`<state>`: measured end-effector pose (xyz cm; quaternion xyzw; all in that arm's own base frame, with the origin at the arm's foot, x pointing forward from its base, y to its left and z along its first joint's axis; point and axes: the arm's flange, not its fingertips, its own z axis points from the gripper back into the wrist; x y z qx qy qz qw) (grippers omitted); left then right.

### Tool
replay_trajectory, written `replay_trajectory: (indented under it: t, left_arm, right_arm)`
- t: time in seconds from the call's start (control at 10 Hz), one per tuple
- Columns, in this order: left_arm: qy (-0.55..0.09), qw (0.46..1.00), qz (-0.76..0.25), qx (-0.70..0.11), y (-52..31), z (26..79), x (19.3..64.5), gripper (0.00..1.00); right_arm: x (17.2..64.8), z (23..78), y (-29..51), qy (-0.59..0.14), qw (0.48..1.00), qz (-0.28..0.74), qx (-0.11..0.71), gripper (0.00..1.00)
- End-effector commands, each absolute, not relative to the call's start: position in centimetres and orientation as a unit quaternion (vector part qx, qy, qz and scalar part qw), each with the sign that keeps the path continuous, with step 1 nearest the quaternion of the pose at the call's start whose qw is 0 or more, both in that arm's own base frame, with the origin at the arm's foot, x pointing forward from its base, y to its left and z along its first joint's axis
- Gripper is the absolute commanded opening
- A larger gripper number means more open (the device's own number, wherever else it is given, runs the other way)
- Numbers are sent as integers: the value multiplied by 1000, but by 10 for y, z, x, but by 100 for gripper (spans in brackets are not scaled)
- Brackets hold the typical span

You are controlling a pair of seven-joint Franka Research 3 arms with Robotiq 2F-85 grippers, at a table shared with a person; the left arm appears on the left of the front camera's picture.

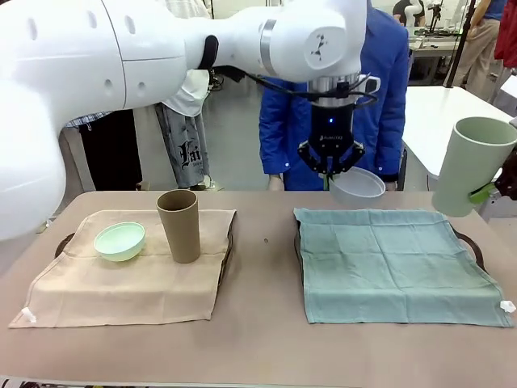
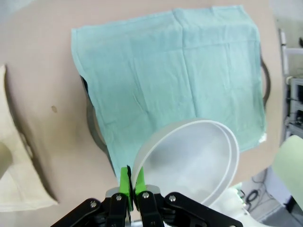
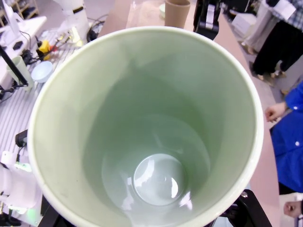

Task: Set up a tray with a mat and arrange the tableware.
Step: Place the Picnic Bowl and Reusable plastic cup back onto the Handle tray in front of the human's position.

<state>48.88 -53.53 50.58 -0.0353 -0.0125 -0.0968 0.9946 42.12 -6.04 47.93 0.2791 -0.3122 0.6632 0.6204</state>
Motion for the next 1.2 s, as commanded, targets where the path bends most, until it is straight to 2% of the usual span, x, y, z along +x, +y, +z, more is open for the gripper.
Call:
replay_trajectory:
  t: [0.0,0.5,0.9,1.1]
  left_arm:
    - [-6,994,-101,-50,-522,489,485,4]
    - [-14,990,-120,-75,-519,445,491,4]
    - [-5,988,-128,-82,-522,422,493,4]
    - [-3,987,-139,-85,-524,408,496,4]
  right_arm:
    - [437,460,-62,-326,610,659,298,81]
    - [466,413,-67,-308,630,633,329,81]
    - [487,381,-69,-267,630,617,388,81]
    - [492,363,-65,-250,634,619,389,81]
